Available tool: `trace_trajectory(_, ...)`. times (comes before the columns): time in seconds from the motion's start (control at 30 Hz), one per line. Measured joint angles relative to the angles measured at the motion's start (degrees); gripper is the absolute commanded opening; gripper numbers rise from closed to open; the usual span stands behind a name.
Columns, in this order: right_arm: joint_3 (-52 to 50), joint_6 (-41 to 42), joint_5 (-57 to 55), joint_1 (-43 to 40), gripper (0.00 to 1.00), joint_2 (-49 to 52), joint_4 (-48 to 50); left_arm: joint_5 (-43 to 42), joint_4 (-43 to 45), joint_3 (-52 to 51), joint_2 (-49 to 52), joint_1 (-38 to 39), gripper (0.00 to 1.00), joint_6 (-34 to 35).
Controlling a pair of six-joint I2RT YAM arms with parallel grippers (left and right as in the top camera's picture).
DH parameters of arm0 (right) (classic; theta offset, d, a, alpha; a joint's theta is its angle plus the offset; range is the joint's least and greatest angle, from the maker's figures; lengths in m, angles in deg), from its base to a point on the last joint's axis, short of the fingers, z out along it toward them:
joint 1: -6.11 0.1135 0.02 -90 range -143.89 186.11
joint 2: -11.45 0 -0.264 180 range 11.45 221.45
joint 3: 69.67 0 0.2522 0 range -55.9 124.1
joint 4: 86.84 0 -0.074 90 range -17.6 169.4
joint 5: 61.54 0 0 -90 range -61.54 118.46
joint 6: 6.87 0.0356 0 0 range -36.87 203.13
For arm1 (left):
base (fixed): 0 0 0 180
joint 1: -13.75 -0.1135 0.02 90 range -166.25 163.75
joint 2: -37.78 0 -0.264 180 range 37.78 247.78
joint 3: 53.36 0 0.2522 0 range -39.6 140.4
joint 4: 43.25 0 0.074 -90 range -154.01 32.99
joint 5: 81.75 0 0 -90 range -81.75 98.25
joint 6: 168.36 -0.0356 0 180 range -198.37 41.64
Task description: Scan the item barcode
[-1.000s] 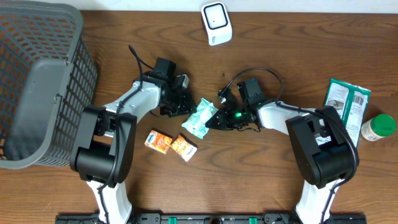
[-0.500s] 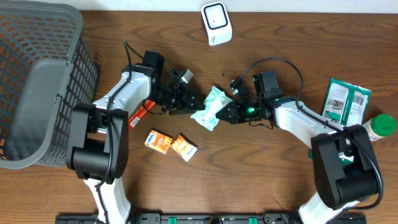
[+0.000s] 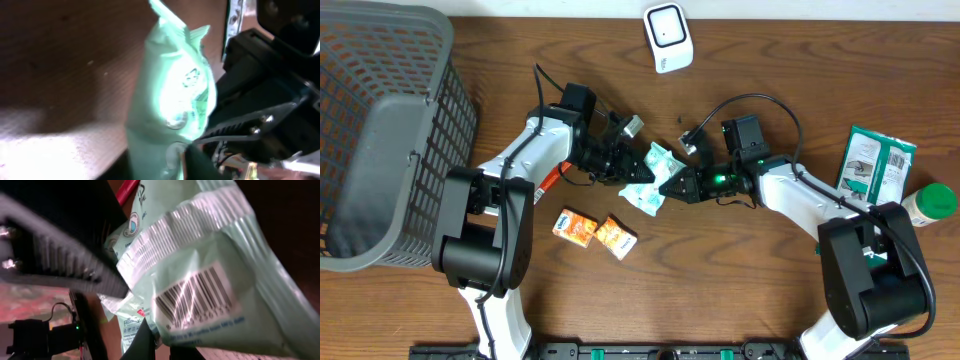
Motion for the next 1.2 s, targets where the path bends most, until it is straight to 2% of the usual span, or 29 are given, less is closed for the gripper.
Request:
trace_trajectory(0.17, -0.1, -0.5, 0.5, 0.0, 0.45, 0.0, -0.1, 0.3, 0.3, 0.0, 0.0, 0.1, 0.11, -0.3)
trace_trajectory(0.2, -0.1, -0.5, 0.8, 0.0, 0.50, 0.0, -0.3, 0.2, 0.3, 0.0, 0.0, 0.2, 0.11, -0.3)
trace_trajectory(0.3, -0.2, -0.6, 1.8, -0.9, 0.50, 0.0, -0.7, -0.1, 0.4, 0.0, 0.0, 0.3, 0.08, -0.3)
trace_trajectory(0.63, -0.2, -0.6, 8.8, -10.1, 0.46, 0.0, -0.3, -1.5, -1.4, 0.0, 0.0, 0.5, 0.07, -0.1)
trace_trajectory(0.77, -0.2, -0.6, 9.8, -10.4, 0.53, 0.0, -1.4, -3.2, -1.5, 0.0, 0.0, 0.5, 0.07, -0.1)
trace_trajectory(1.03, -0.2, -0.8, 11.1, -9.7, 0.50, 0.0, -2.3, -7.3, -1.3, 0.0, 0.0, 0.5, 0.08, -0.1)
trace_trajectory(1.07, -0.2, -0.9, 11.1, -9.8, 0.48, 0.0, -2.3, -7.9, -1.3, 0.0, 0.0, 0.5, 0.07, -0.1)
trace_trajectory(1.13, -0.2, -0.9, 11.1, -9.8, 0.38, 0.0, -1.9, -8.8, -1.4, 0.0, 0.0, 0.5, 0.07, -0.1)
trace_trajectory(1.2, -0.2, -1.2, 11.2, -9.9, 0.25, 0.0, 0.3, -9.2, -1.7, 0.0, 0.0, 0.5, 0.07, -0.1)
